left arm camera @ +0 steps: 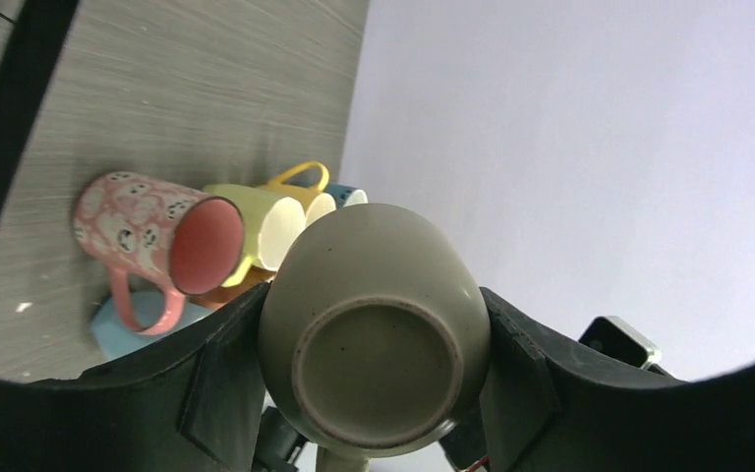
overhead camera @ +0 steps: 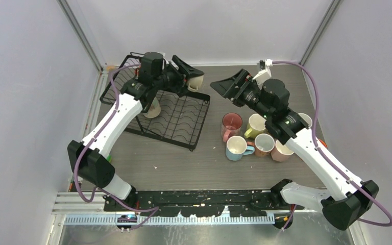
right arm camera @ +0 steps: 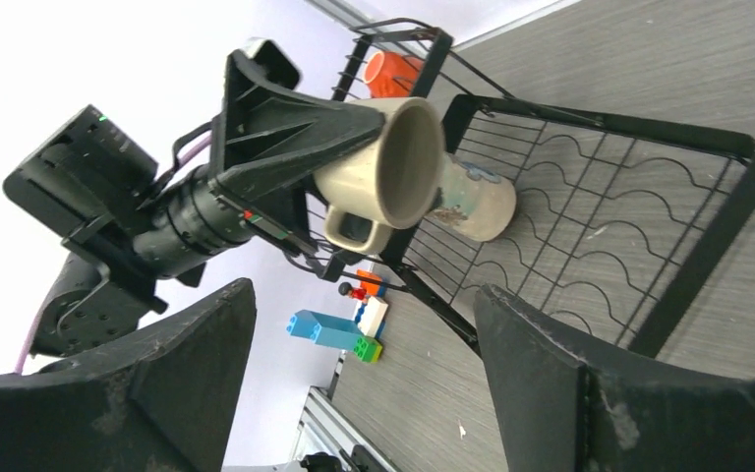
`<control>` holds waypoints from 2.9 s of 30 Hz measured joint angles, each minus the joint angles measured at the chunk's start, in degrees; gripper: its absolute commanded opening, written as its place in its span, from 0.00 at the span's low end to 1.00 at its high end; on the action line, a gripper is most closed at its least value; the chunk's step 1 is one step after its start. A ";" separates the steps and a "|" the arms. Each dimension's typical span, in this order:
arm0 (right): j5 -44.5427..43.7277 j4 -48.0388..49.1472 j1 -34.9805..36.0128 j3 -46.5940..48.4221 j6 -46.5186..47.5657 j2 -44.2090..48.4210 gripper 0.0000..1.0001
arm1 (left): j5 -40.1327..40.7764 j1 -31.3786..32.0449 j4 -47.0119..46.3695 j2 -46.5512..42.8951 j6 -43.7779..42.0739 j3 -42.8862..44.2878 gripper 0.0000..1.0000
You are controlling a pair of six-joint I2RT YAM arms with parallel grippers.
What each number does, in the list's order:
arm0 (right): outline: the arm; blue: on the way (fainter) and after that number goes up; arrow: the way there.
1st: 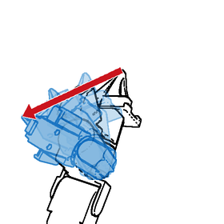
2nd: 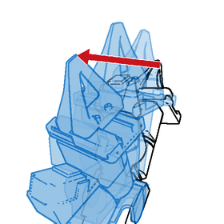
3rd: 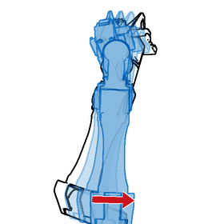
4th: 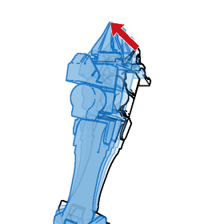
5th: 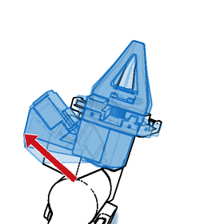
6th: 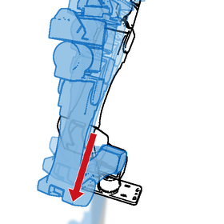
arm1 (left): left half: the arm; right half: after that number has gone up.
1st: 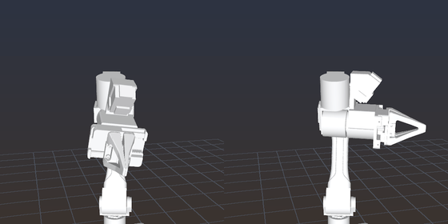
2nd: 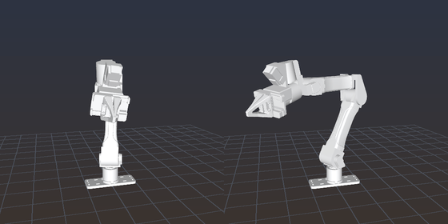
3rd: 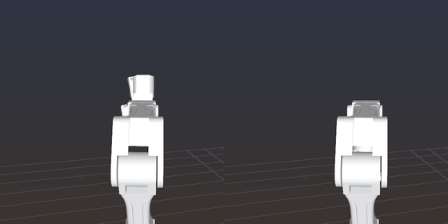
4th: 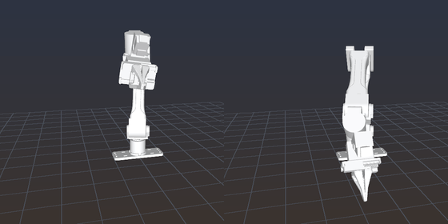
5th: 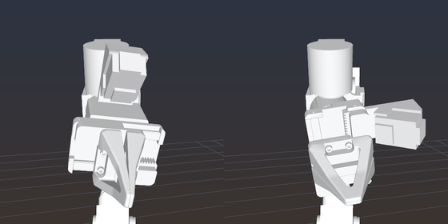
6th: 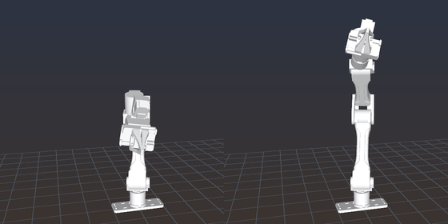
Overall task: Unload the cups from the dish rack
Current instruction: Place the cup at the center of the board.
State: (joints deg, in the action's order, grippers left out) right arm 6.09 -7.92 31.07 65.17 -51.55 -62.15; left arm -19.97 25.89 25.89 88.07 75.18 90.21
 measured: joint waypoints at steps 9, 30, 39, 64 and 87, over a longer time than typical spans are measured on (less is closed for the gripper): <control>1.79 7.76 0.81 -0.35 -0.28 -2.56 0.63 | -2.80 0.85 -9.51 -0.26 8.83 -3.87 0.00; 8.20 13.62 0.81 0.72 4.98 -8.63 0.56 | -7.21 2.58 -13.97 -1.09 13.11 -5.40 0.00; 9.09 14.25 0.81 1.92 6.86 -8.66 0.43 | -8.50 3.80 -14.14 -1.09 13.40 -5.40 0.00; 10.34 16.48 0.81 1.92 8.13 -8.50 0.01 | -11.63 5.11 -17.75 -1.09 15.74 -5.81 0.99; -4.33 -15.85 0.96 8.57 9.22 -2.80 0.01 | -9.55 5.09 -7.82 -4.66 -2.99 -4.83 1.00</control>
State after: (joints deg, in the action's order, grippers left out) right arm 1.76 -23.77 32.03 73.73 -42.33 -64.95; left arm -29.52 30.98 18.06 83.42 72.18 85.38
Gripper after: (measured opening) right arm 0.179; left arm 0.996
